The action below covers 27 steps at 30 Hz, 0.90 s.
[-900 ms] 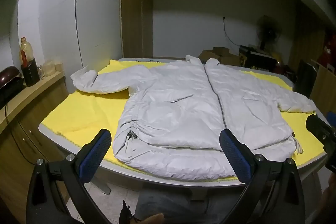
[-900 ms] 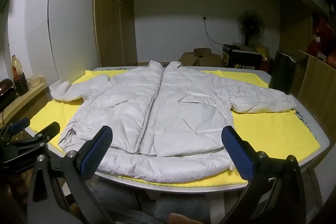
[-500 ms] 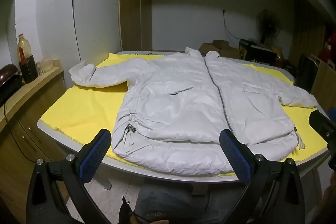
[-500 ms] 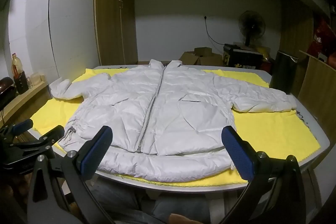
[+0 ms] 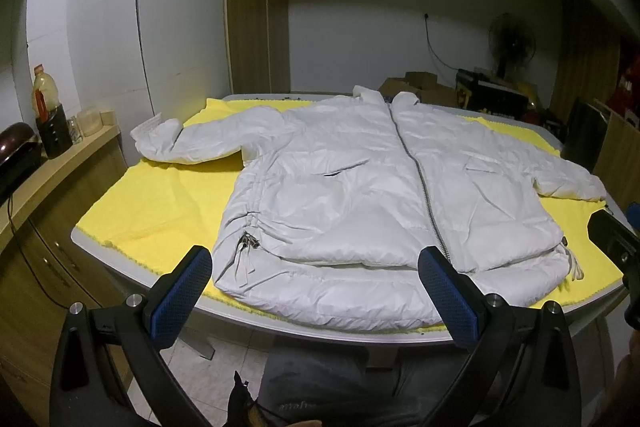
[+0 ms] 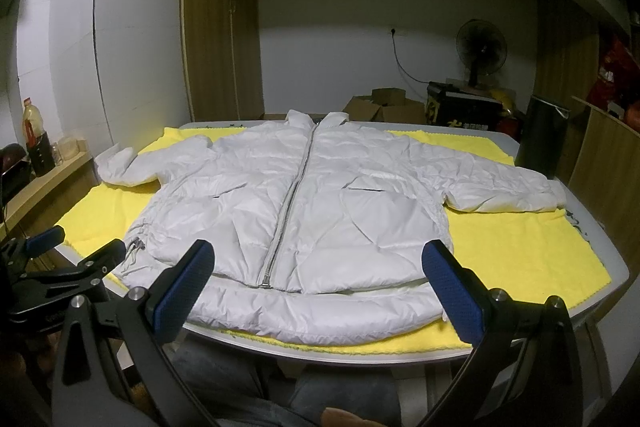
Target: Fold large clothes
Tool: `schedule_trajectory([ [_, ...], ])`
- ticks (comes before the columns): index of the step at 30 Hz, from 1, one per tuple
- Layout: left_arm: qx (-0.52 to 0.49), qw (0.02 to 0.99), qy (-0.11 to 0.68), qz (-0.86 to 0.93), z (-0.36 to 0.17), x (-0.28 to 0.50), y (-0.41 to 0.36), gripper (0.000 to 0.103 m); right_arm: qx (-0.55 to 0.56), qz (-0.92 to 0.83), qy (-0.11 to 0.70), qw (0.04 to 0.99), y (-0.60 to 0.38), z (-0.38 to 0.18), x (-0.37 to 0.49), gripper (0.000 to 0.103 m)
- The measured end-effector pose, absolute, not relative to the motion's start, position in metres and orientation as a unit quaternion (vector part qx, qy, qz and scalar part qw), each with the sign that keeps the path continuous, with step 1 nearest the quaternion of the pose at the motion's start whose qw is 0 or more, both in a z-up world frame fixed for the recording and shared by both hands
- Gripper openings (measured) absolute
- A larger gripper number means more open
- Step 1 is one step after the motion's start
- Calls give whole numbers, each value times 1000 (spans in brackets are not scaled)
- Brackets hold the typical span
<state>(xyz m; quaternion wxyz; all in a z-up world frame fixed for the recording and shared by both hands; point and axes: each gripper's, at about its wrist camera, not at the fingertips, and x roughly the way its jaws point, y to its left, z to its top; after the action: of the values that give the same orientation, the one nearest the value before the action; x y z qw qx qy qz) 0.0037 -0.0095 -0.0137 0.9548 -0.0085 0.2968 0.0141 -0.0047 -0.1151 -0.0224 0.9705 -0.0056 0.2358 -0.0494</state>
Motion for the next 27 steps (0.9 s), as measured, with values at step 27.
schedule_trajectory([
  [27,-6,952,305,16,-15,6,-8,103,-11,-47,239,970,-109,-25,-3,103],
])
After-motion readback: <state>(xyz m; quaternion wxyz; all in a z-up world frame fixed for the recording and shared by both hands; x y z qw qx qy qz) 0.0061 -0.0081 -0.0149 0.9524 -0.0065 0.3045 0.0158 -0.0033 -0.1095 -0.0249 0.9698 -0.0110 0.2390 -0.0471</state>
